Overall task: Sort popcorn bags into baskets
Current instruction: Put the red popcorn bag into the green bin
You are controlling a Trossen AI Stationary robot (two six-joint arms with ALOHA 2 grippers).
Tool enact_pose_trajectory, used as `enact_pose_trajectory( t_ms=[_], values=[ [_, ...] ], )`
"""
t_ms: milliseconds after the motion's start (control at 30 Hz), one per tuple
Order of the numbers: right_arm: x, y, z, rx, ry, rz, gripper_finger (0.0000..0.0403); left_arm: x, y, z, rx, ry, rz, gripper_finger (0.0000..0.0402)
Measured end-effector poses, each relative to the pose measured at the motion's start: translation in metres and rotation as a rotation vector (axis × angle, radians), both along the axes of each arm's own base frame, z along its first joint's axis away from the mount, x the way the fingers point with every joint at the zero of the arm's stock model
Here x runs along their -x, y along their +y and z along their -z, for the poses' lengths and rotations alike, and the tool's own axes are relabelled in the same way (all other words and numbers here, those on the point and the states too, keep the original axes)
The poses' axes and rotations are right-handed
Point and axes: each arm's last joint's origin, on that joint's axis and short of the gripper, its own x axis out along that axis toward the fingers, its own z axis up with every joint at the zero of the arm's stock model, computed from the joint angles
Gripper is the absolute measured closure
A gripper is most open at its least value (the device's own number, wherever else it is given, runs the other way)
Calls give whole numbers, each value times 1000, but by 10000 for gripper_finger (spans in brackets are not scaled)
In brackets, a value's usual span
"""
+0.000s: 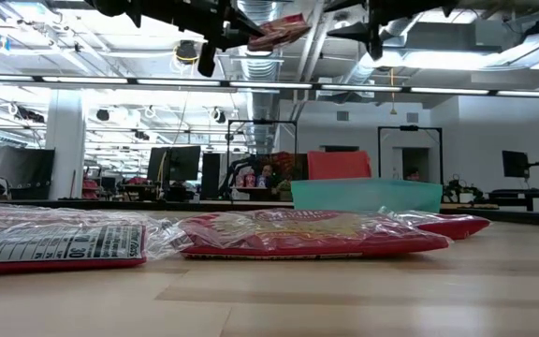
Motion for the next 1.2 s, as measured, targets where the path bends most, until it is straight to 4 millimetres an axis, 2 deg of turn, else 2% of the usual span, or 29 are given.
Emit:
enact_pose_trajectory(
  t_ms=[267,467,567,733,767,933,1033,1200],
  values=[
    [-42,8,25,-15,35,-93,173,0,0,0,0,0,-2,397],
    [-59,8,37,-43,31,-110,181,0,0,0,1,1,-2,397],
    [-59,7,36,-39,25,-106,222,0,0,1,5,11,0,397],
    [-55,5,32,-8,16,-103,363,-1,-1,1,24,2,2,385],
    [-55,5,32,-1,17,-108,379,-1,-1,1,25,2,3,381],
    [-55,5,32,-26,16,-109,376,-1,-1,2,21,6,5,350],
    [-53,2,32,-30,16,-99,391,-1,-2,2,-8,21,29,320],
    [-26,-18,20,-38,2,-56,390,-1,-4,-1,-34,13,99,249]
  ],
)
